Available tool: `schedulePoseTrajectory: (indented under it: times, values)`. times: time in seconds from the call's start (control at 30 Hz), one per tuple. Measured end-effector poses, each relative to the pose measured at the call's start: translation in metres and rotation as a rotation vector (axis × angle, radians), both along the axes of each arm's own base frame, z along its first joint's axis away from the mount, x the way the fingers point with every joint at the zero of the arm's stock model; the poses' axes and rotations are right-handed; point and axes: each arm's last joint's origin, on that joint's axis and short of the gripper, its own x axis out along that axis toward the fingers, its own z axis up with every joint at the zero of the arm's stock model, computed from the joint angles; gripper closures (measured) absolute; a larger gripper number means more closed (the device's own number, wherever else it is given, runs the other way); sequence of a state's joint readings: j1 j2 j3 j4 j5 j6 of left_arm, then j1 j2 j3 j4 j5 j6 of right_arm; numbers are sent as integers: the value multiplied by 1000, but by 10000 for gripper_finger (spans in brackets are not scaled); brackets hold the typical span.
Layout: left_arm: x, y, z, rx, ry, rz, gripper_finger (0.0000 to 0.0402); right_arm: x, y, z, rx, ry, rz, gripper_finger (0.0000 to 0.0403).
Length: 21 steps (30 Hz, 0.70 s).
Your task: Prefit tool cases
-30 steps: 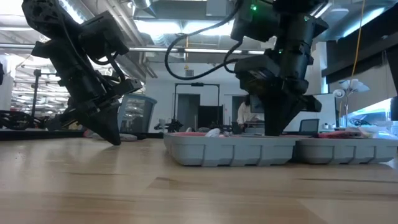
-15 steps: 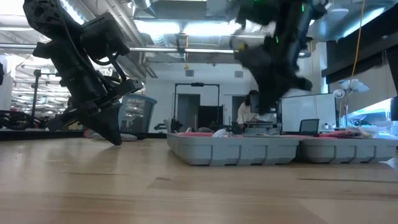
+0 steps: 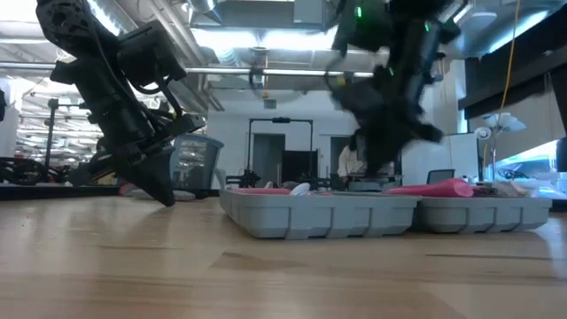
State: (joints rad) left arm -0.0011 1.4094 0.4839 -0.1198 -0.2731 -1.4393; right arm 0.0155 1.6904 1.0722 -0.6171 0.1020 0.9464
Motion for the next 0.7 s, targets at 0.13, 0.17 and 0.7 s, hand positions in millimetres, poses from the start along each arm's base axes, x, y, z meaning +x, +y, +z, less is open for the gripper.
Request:
schedulePoseTrajectory:
  times: [0.13, 0.17, 0.7]
  values:
    - [0, 0, 0, 1, 3, -1, 402, -3, 7, 18, -9, -24, 25, 403]
    - [0, 1, 0, 1, 3, 0, 401, -3, 13, 17, 6, -14, 30, 403]
    - [0, 2, 0, 0, -1, 5, 401, 6, 71, -46, 152, 5, 63, 403]
